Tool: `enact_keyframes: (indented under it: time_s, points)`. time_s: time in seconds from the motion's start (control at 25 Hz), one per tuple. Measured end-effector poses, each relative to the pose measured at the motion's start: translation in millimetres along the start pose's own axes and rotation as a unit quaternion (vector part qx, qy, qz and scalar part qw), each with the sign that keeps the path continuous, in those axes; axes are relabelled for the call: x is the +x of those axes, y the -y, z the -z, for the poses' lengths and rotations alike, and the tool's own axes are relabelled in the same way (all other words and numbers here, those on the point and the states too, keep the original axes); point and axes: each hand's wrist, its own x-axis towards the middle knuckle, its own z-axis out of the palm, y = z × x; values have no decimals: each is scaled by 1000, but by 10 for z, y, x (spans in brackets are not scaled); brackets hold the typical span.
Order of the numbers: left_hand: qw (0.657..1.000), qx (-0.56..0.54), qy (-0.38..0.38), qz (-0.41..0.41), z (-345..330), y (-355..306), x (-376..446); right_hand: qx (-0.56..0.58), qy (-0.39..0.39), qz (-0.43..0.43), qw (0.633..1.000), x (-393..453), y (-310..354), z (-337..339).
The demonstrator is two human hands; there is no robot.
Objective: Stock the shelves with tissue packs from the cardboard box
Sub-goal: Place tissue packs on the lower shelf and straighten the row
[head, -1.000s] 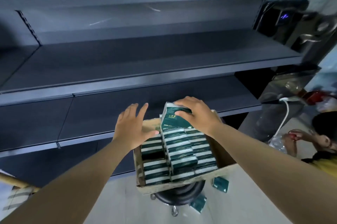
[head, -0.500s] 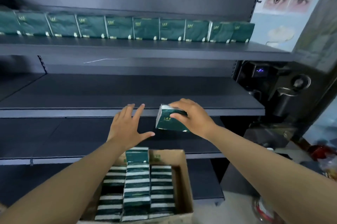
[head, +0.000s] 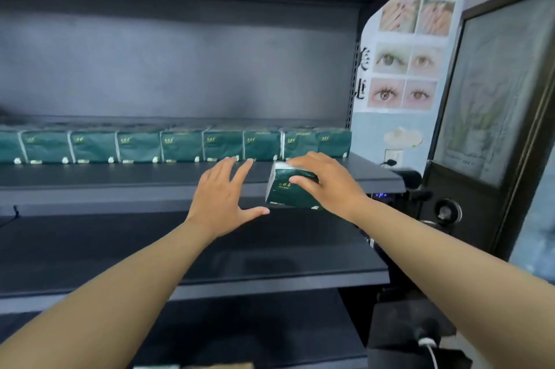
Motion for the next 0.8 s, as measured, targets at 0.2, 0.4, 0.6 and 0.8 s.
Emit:
enact_keyframes:
  time_s: [0.2, 0.4, 0.6, 0.8]
  points:
    - [997, -57, -56, -9, -186, -89, 905, -39, -28, -14, 999, 520, -630, 388]
    - [997, -50, -51, 20, -649, -173, 1480, -82, -21, -49, 995, 787, -1378, 508]
    - [999, -26, -20, 32, -1118, -402, 1979, -90, -8, -92, 992, 1034, -2174, 428]
    - [999, 5, 2, 52, -1588, -534, 2431, -82, 38, -68, 994, 1424, -2839, 63]
